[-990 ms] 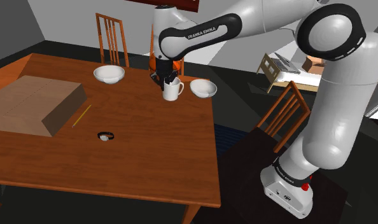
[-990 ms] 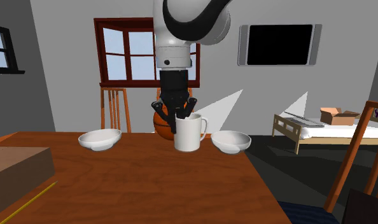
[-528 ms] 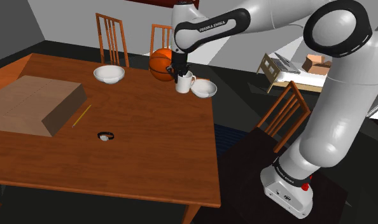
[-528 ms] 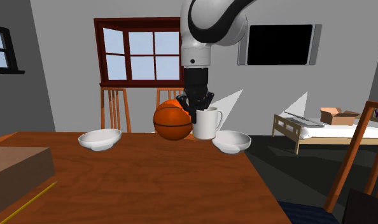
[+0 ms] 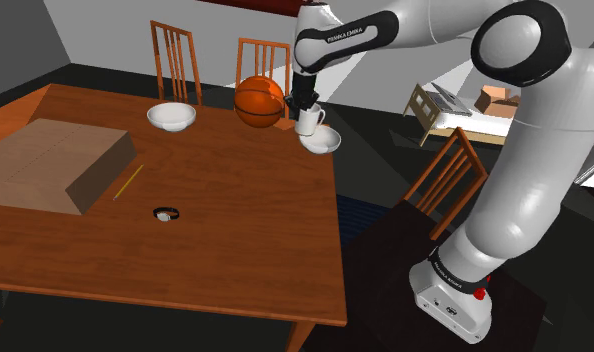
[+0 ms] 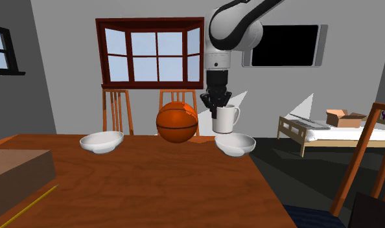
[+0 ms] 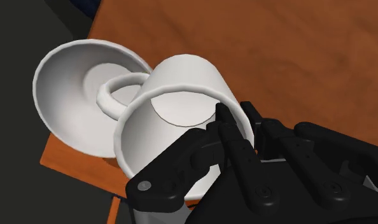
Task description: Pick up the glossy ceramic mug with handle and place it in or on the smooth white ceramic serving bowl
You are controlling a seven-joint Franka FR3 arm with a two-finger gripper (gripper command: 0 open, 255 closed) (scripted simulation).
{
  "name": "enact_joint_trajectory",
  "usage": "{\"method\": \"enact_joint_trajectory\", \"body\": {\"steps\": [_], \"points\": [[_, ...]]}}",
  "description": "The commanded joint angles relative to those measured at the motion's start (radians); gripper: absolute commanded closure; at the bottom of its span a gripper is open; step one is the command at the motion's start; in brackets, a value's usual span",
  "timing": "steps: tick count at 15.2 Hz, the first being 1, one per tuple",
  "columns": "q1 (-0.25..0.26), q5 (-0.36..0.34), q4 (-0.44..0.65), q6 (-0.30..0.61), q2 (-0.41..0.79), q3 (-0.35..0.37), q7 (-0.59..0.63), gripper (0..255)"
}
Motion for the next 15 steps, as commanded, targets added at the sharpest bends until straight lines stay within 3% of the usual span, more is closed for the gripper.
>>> {"method": "enact_joint_trajectory", "body": {"steps": [1, 10, 15], "points": [[-0.028, 0.007, 0.011, -0.008, -0.001, -0.013, -0.046, 255], [-0.157, 0.032, 0.161, -0.056, 0.088, -0.073, -0.25, 255], [-0.157, 0.028, 0.123, 0.002, 0.109, -0.074, -0.245, 255]]}}
